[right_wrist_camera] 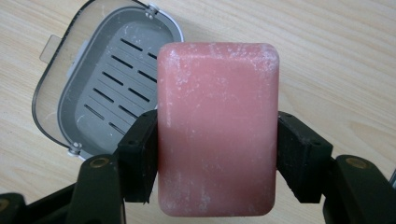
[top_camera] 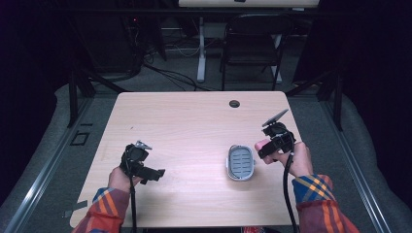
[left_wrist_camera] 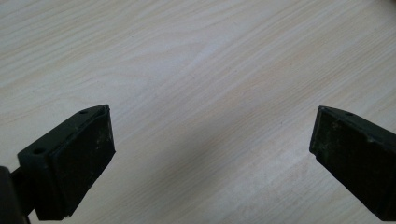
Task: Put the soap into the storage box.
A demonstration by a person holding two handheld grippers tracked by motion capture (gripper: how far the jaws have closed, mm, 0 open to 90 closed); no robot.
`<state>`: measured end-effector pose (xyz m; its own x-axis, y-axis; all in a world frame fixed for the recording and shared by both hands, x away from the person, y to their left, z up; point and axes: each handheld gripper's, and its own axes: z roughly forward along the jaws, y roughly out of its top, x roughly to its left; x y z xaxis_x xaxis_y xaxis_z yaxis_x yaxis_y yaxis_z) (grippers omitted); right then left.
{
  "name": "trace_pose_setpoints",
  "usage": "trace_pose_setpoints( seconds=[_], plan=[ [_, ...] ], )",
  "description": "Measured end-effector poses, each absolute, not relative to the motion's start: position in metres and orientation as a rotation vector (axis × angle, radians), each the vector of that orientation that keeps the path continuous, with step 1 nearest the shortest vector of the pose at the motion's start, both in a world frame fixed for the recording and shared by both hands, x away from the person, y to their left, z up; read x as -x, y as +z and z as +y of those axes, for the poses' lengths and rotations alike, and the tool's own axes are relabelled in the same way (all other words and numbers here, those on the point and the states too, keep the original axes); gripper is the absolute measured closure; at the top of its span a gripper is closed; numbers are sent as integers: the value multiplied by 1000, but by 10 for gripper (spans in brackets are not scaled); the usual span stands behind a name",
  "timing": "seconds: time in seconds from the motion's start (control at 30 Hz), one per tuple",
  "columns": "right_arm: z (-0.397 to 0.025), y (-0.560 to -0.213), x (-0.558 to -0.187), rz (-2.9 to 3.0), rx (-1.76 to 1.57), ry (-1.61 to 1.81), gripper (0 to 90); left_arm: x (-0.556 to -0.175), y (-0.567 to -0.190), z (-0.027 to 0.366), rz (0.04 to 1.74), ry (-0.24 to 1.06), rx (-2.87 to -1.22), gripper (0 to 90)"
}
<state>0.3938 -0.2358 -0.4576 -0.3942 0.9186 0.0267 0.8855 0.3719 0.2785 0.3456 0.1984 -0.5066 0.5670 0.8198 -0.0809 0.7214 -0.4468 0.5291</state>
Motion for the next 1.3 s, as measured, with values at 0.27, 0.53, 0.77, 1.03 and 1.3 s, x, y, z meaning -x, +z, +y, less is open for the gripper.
trace_pose_setpoints(
  seconds=[0.27,0.53,0.77,1.03,1.3],
  plan=[
    [-227,-458,-398,2510,-1632,369,374,-346,-507,198,1234,253,-2287,0],
    [-220,-461,-401,2517,-1627,357,374,-346,-507,198,1234,253,-2287,0],
    [-210,-465,-404,2539,-1604,336,375,-345,-507,198,1234,255,-2288,0],
    [-201,-469,-406,2558,-1603,314,375,-346,-507,198,1232,253,-2288,0],
    [-192,-473,-408,2568,-1593,281,374,-346,-507,198,1231,253,-2288,0]
  ],
)
